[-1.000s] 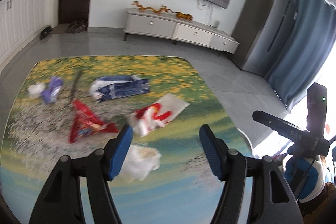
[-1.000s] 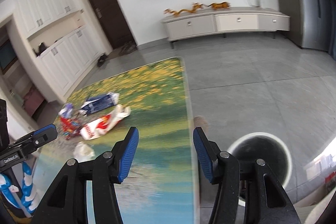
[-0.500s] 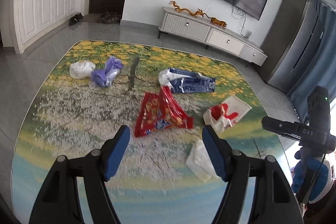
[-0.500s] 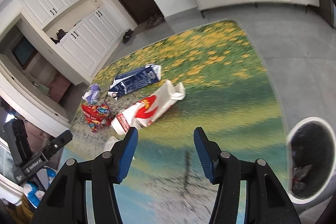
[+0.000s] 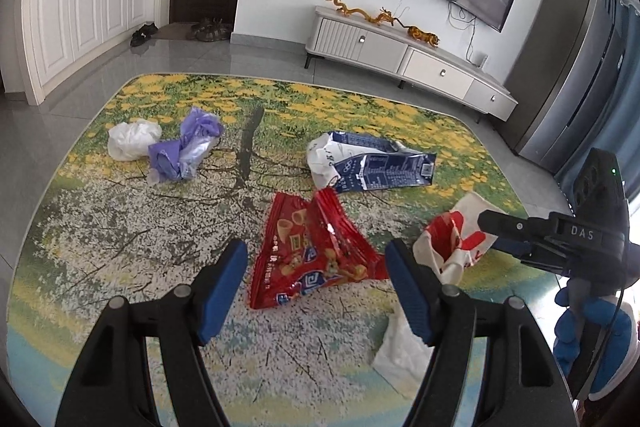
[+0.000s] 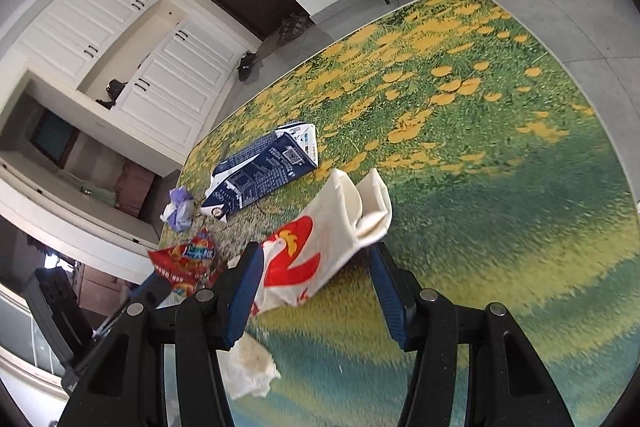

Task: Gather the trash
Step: 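Grasp the red snack bag with left tool while right tool grasps white-and-red paper bag, then carry both bags over the bin and open both tools to drop them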

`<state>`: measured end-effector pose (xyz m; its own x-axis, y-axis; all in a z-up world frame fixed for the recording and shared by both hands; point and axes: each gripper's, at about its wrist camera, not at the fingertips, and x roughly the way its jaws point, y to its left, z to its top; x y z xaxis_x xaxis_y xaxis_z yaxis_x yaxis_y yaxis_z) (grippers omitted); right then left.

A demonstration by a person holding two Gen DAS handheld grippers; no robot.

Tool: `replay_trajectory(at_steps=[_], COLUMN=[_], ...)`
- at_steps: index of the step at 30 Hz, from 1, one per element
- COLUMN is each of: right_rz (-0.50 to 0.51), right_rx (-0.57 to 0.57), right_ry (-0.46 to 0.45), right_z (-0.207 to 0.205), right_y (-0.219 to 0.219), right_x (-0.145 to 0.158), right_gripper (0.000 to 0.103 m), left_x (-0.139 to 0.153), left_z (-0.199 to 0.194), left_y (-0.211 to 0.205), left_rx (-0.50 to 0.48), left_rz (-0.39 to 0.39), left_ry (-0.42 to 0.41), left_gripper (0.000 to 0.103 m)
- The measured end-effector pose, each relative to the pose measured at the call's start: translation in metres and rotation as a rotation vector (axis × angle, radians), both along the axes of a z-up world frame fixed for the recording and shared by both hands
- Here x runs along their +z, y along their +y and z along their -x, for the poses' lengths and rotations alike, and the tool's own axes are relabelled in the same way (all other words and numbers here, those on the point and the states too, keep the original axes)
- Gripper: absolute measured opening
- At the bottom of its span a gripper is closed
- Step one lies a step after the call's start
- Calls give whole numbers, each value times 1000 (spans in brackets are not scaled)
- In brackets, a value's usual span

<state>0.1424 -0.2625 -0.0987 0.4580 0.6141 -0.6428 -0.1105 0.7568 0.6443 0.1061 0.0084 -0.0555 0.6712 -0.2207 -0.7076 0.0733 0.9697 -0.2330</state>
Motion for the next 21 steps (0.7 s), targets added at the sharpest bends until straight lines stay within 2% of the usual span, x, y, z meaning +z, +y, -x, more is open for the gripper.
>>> replay_trajectory(at_steps=[2, 5, 8, 10, 13, 16, 21], right_rz=[-11, -20, -37, -44, -60, -71, -102], right_rx=[-1, -13, -27, -34, -38, -37, -42], right_ry=[3, 3, -2, -7, -19, -34, -62], right_z=[-2, -3, -3, -1, 1, 3, 9], right_y=[1, -1, -4, -7, -11, -12, -17], right_x=[-2, -3, -3, -2, 1, 6, 17], right_gripper=[41, 26, 12, 12, 11, 11, 10], left_x=[-3, -7, -9, -11, -13, -10, 2], left_z=[-1, -2, -2, -3, -3, 0, 8], left_y=[1, 3, 4, 5, 9, 13, 19], left_rx=[-1, -2, -12, -18, -16, -7, 0], left_rz=[15, 28, 47, 59, 79, 93, 97], left_ry=[6, 9, 18, 24, 32, 23, -3], left_gripper=[69, 65, 52, 38, 27, 20, 16])
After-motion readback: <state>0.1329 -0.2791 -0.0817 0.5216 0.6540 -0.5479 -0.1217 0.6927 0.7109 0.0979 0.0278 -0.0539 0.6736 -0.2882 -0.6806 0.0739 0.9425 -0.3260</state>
